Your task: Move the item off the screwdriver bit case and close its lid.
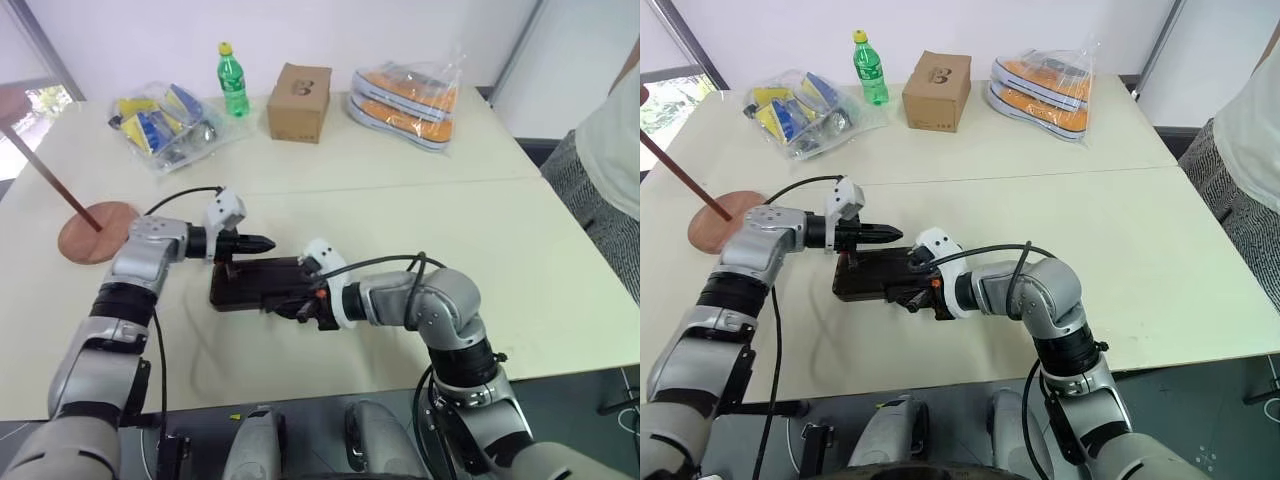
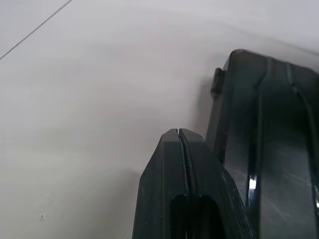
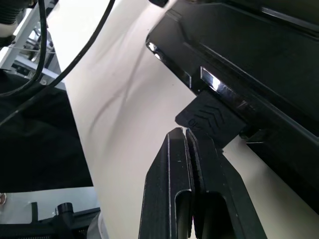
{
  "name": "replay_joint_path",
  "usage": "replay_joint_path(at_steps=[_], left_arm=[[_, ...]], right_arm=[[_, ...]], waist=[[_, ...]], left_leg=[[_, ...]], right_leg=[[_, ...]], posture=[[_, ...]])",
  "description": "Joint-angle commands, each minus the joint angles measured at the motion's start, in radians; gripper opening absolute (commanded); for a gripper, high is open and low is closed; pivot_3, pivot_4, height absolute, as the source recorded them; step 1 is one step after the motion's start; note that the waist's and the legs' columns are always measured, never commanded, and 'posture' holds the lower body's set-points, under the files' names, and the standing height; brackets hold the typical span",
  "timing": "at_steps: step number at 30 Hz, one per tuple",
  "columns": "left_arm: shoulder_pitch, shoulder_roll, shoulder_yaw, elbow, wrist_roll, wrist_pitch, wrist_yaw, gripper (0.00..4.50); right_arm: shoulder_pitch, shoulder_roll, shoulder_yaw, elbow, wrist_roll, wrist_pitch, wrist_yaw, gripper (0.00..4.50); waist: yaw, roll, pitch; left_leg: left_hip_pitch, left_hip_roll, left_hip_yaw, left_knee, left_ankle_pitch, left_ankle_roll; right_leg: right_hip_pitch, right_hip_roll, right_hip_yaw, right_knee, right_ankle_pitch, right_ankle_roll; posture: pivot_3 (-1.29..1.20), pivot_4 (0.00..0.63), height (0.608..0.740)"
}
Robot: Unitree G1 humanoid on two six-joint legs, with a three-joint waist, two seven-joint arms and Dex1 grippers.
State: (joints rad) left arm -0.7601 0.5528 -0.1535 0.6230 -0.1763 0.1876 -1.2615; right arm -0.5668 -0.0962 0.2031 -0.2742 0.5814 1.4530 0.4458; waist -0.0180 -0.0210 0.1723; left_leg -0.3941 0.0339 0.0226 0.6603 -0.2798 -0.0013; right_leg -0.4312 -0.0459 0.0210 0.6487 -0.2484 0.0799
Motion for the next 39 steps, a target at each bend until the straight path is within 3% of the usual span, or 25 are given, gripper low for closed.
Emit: replay_joint_path(at_steps=[1, 39], left_arm=[[-0.026, -0.011, -0.013, 0.023, 0.032, -0.053, -0.007, 0.0], [-0.017, -0.042, -0.027, 0.053, 0.101, -0.121, -0.008, 0.0]], right_arm=[[0.002, 0.014, -0.014, -0.01, 0.001, -0.025, -0.017, 0.06], [0.026, 0.03, 0.094, 0.064, -0.064, -0.115, -0.079, 0.06]], waist=[[-0.001, 0.0, 0.0], [-0.026, 0.0, -0.002]], left_leg=[[0.0, 0.0, 0.0, 0.0, 0.0, 0.0], [0.003, 0.001, -0.001, 0.0, -0.001, 0.001]], right_leg=[[0.0, 0.0, 0.0, 0.0, 0.0, 0.0], [0.002, 0.001, 0.0, 0.001, 0.0, 0.0]], posture=[[0.0, 0.15, 0.74], [0.0, 0.15, 0.74]])
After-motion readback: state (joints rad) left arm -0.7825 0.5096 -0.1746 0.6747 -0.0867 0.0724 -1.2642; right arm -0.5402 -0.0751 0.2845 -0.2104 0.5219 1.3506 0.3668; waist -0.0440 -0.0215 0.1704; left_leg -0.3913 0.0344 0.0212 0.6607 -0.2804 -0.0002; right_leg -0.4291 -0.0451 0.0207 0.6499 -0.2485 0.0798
